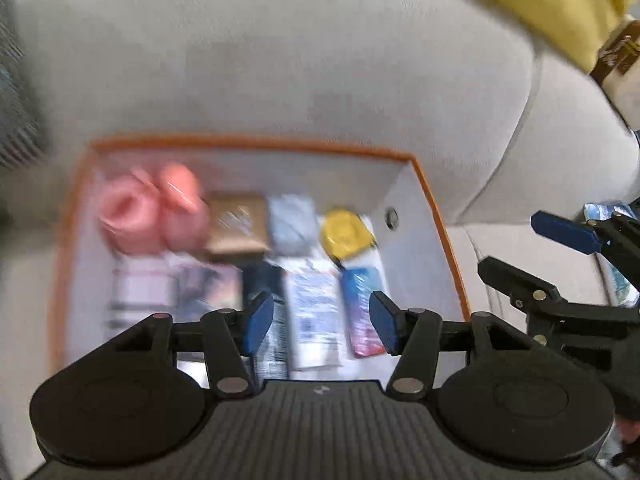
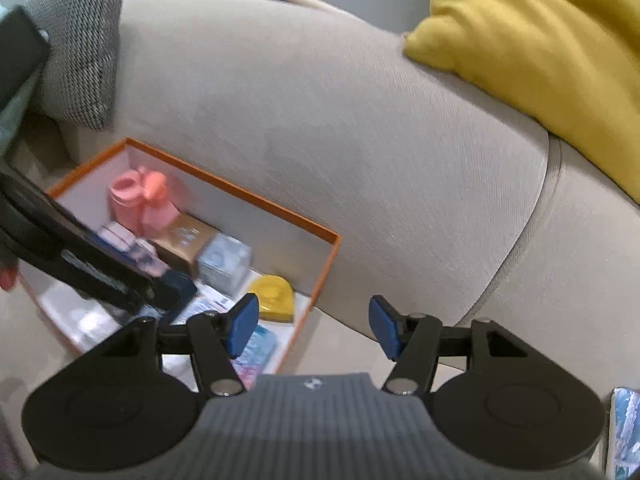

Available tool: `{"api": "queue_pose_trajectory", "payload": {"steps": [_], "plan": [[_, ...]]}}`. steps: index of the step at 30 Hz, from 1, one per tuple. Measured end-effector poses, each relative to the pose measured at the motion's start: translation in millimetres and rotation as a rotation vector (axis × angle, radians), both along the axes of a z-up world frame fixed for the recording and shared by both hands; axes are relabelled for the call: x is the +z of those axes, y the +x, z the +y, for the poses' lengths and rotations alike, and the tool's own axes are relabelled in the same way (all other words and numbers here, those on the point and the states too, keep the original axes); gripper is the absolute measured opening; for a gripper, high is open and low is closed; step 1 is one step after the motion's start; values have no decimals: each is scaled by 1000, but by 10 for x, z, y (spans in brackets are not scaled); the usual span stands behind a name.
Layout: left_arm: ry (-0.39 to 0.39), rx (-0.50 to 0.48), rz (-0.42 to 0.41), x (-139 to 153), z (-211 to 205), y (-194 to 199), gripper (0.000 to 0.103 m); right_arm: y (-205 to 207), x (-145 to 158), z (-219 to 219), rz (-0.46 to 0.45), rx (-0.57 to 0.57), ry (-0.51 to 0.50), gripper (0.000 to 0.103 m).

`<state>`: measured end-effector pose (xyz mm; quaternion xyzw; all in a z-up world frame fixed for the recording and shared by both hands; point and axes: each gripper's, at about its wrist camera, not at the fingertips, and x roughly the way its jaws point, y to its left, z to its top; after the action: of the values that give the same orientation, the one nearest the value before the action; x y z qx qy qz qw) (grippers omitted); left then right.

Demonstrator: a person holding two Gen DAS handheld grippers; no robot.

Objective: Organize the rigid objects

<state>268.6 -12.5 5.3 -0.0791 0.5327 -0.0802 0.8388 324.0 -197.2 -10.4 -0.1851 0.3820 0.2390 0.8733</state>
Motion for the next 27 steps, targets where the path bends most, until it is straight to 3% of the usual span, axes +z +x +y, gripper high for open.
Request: {"api": "queue_pose_trajectory", "payload": {"steps": [7,9,14,18,20,27], "plan": [[125,24,-255,664,330,-568,74,-315,376,65,84,-89,152,66],[141,54,-313,781,416,-716,84,-400,456,87,100,-115,204,67],[214,135,-463,974,494,-1155,90,-746,566,149,51,-175,340,80],[327,150,-567,1048,416,-1475,99,-1063,548,212,-40,-223,373,88],[374,174,-594,992,379,-1579,99,-1187,515,236,-70,-239,374,90],[268,229,-547,685,474,-1661,103,-1388,166,261,-90,-296,360,91]]}}
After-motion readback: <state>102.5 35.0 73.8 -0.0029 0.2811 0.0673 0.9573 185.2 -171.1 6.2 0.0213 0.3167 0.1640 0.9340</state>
